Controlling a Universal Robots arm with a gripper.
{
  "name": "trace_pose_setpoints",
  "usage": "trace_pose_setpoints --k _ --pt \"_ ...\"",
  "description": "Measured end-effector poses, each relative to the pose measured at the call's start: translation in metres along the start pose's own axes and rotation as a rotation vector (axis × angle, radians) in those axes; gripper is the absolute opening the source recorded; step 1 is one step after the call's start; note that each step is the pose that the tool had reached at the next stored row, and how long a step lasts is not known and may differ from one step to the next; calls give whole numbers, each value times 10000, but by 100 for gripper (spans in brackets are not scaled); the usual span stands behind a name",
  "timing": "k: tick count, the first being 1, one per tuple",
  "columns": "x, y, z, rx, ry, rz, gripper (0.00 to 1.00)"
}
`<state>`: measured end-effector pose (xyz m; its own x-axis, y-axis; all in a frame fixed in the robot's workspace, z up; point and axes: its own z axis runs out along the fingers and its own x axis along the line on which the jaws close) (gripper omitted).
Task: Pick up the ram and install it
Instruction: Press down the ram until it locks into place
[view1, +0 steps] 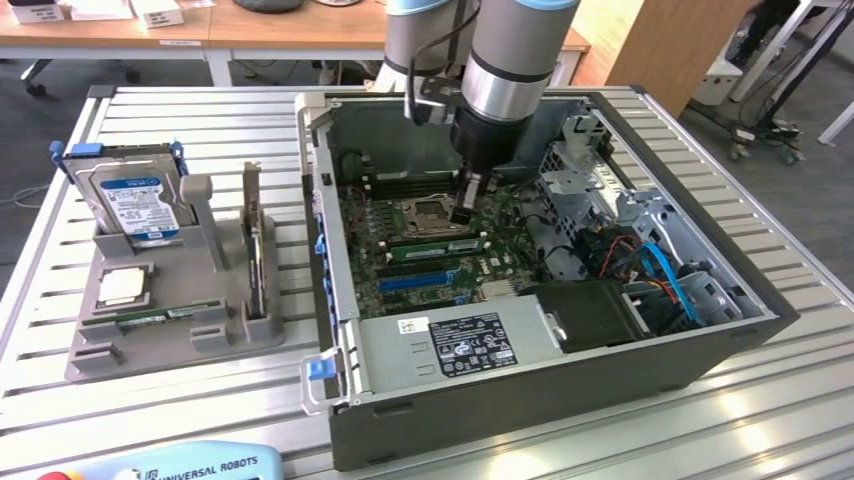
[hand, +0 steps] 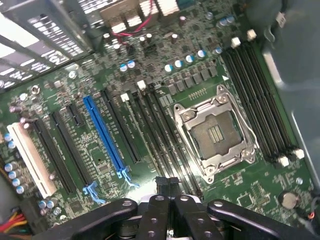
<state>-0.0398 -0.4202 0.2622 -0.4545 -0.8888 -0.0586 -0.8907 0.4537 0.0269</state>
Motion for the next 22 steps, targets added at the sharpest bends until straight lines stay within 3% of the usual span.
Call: trace_pose_setpoints --k 22 --pt "1 0 8 227 -104 3869 10"
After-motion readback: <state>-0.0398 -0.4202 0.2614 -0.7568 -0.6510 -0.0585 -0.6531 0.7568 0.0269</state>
